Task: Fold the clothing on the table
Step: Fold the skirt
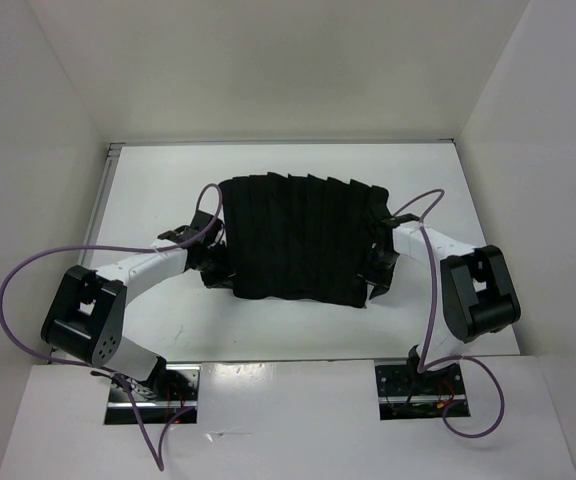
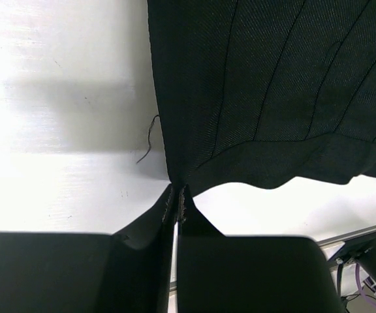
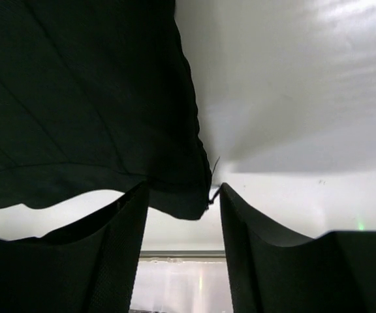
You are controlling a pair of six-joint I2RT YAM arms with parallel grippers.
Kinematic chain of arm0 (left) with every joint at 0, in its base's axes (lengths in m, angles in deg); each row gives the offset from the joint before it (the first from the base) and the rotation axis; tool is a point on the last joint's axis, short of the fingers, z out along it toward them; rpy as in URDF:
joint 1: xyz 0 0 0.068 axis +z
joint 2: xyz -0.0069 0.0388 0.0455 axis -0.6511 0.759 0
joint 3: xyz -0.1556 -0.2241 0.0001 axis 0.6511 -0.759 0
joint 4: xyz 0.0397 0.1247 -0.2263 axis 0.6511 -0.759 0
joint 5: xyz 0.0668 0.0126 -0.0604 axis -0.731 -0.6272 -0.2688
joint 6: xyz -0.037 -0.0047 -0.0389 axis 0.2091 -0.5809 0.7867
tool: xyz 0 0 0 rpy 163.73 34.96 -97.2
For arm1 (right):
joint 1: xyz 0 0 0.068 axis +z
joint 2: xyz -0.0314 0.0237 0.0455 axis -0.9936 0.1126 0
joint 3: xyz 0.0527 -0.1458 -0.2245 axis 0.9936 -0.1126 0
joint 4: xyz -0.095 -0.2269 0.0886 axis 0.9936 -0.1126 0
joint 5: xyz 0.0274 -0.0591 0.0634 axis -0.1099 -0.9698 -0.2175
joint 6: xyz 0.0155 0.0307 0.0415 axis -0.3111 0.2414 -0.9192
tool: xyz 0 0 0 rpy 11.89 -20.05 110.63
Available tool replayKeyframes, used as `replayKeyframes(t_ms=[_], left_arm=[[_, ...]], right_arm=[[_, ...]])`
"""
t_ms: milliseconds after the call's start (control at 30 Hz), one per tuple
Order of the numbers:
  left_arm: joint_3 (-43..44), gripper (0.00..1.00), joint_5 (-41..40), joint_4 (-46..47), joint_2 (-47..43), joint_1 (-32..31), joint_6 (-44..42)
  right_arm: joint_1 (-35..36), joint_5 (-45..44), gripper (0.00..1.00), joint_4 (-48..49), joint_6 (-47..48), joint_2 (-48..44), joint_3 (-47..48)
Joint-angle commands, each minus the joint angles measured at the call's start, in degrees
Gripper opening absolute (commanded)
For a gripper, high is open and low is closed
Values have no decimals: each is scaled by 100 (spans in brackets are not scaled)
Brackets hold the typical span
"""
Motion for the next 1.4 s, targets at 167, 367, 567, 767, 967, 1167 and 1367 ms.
replayKeyframes(t_ms=[167, 367, 567, 767, 967, 1167, 1367], left_arm=[[134, 0, 69, -76, -136, 171, -36], [187, 0, 123, -76, -14, 286, -211], [187, 0, 236, -76, 40, 286, -326], [187, 0, 359, 90, 215, 339, -379], [1537, 0, 623, 223, 855, 778, -774], [3201, 0, 878, 143, 1226, 1200, -1135], [1991, 0, 1072, 258, 59, 1200, -1021]], right_arm=[[168, -354, 49, -351, -631, -41, -91], [273, -477, 40, -229, -930, 90, -197], [554, -345, 36, -8, -1229, 310, -522], [642, -564, 0, 378, -1291, 451, -296], [-235, -1214, 0, 186, -360, 767, 1940], [-527, -1243, 0, -104, 195, 900, 3433], [-325, -294, 0, 203, 195, -408, 1888]])
